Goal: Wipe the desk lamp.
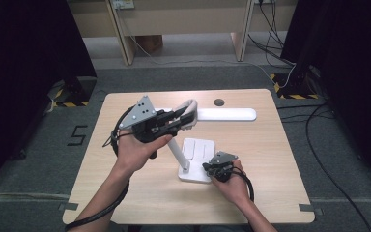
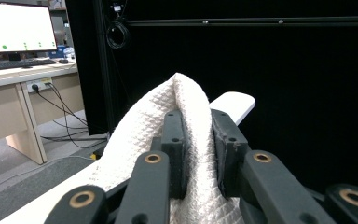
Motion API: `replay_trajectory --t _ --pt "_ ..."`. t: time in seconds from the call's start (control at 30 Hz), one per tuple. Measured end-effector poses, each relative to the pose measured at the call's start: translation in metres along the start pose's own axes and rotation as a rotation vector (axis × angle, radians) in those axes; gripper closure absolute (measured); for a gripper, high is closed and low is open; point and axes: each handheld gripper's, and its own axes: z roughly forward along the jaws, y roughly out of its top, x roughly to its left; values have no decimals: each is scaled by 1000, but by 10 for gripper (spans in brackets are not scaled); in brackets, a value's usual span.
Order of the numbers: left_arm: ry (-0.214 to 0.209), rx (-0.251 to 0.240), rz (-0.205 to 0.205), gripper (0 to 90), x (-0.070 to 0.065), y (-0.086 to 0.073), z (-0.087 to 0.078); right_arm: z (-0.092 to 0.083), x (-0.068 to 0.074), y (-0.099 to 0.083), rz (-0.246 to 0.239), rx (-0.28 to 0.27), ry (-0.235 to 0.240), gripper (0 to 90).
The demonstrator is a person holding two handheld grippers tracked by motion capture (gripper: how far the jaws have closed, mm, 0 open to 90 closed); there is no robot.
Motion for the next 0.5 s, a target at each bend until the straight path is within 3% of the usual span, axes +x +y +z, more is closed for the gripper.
replay_trajectory --t 0.5 --pt "-8 8 3 768 -4 1 7 0 0 0 1 -2 0 900"
